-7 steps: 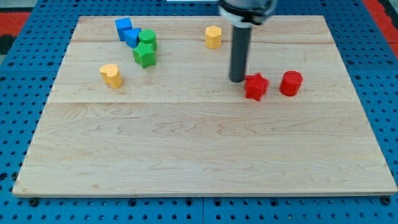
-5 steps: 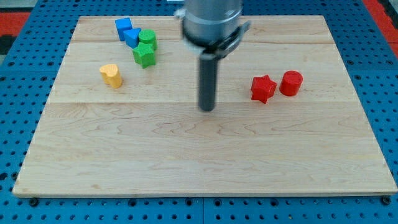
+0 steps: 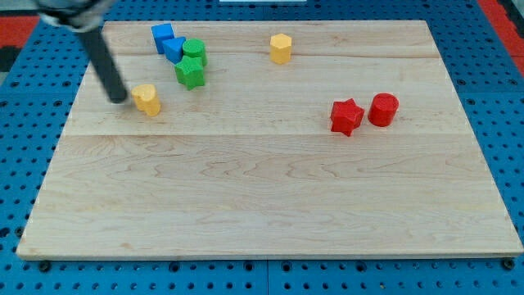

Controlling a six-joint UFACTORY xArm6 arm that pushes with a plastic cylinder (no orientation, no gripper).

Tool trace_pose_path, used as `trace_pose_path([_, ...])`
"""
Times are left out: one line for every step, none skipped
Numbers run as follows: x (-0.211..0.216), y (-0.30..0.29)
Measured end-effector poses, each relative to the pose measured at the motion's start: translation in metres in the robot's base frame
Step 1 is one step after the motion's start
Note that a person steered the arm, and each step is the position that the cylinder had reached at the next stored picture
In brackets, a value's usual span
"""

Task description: Move the yellow heart into the left of the red star

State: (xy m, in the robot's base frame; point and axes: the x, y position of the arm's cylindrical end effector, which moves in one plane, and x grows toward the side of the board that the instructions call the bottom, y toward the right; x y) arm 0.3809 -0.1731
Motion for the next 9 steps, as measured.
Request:
trace_pose_path([0.012, 0.108])
trace_pose_path([0.016, 0.167])
trace_pose_path([0.041, 0.141])
trace_pose_path([0.050, 0.161])
trace_pose_path([0.033, 0.173])
trace_pose_path([0.024, 0.213])
trace_pose_path([0.013, 0.223])
trace_pose_path([-0.056, 0.158])
trace_pose_path([-0.107, 0.202])
